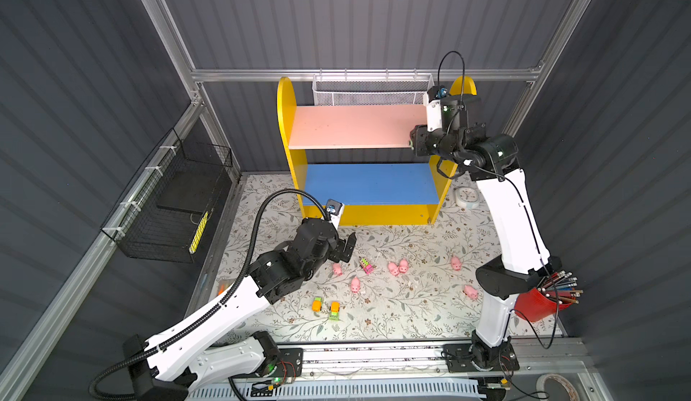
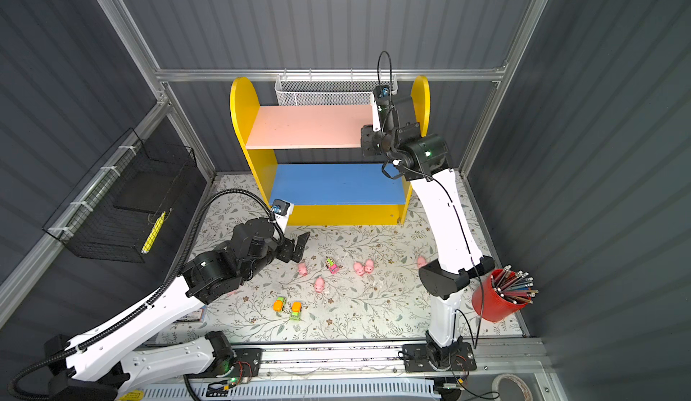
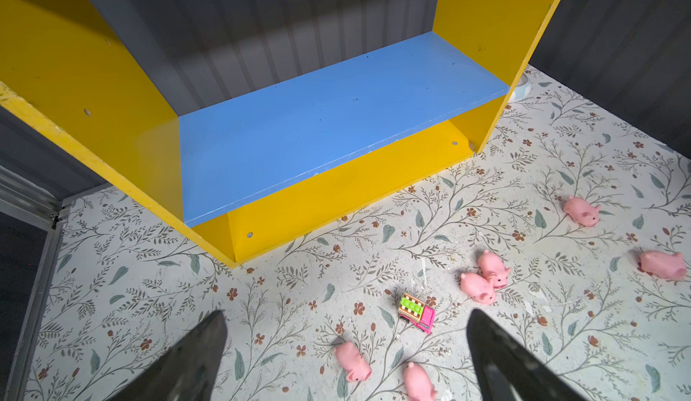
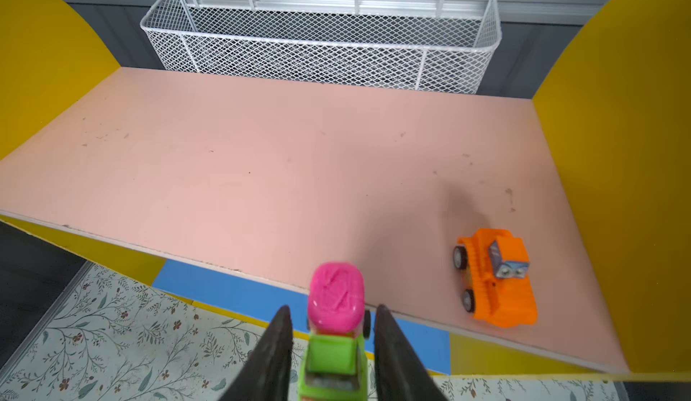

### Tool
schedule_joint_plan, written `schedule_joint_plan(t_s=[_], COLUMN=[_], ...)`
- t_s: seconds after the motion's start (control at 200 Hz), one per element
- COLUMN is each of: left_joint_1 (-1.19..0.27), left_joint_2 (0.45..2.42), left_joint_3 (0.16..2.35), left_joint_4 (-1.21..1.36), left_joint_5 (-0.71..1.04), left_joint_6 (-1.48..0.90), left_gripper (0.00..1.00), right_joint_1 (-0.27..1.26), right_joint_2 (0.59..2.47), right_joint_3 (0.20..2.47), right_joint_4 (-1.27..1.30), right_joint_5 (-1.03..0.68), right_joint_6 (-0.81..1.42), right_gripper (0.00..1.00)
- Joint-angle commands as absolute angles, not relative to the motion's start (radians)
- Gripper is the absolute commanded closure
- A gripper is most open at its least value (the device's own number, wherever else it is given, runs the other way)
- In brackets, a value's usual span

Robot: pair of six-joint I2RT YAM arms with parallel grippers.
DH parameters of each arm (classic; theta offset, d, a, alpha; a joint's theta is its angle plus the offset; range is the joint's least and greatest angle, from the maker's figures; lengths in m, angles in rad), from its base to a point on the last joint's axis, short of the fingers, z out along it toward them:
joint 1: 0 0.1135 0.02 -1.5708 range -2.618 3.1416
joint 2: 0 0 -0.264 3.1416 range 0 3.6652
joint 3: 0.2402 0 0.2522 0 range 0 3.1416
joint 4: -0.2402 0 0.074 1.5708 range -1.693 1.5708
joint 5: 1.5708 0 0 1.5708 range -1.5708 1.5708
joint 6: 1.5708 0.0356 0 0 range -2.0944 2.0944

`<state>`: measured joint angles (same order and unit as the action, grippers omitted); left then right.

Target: Place and organize the plastic toys onto the shelf

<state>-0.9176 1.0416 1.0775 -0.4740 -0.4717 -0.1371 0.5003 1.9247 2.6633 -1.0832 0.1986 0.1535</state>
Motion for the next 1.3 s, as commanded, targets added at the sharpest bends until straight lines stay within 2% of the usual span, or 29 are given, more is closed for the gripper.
schedule_joint_plan(t_s=[0.0,0.185,0.305,0.35,0.44,0.56,0.635,0.8,0.966,1.296], left_joint_1=[-0.922,-0.923,-0.923,-0.923,-0.922,-0.923,-0.922,-0.922,-0.923,-0.923], left_joint_2=[1.029,1.04,1.035,1.038,1.046,1.019,1.004,0.999,0.963,0.936], left_joint_3=[1.1,1.097,1.08,1.072,1.078,1.049,1.027,1.017,0.995,0.983], left_joint_4=[-0.467,-0.463,-0.471,-0.464,-0.478,-0.481,-0.478,-0.519,-0.53,-0.58], left_joint_5=[-0.494,-0.512,-0.52,-0.52,-0.53,-0.53,-0.522,-0.514,-0.499,-0.522], left_joint_6=[-0.115,-0.107,-0.116,-0.113,-0.118,-0.143,-0.155,-0.187,-0.223,-0.267], left_gripper=[0.0,0.0,0.0,0.0,0.0,0.0,0.0,0.0,0.0,0.0], right_joint_1=[0.49,0.486,0.49,0.5,0.551,0.593,0.599,0.595,0.559,0.494], right_joint_2=[1.946,1.97,1.897,1.833,1.648,1.435,1.371,1.286,1.281,1.406], right_joint_3=[2.682,2.683,2.609,2.515,2.15,1.704,1.531,1.219,1.044,0.934], right_joint_4=[-1.042,-1.055,-1.101,-1.089,-0.975,-0.78,-0.718,-0.551,-0.4,-0.185], right_joint_5=[0.169,0.18,0.19,0.195,0.218,0.155,0.139,0.115,0.091,0.031], right_joint_6=[0.143,0.15,0.153,0.162,0.186,0.279,0.303,0.372,0.451,0.529], right_gripper=[0.62,0.63,0.63,0.63,0.62,0.51,0.46,0.45,0.47,0.53])
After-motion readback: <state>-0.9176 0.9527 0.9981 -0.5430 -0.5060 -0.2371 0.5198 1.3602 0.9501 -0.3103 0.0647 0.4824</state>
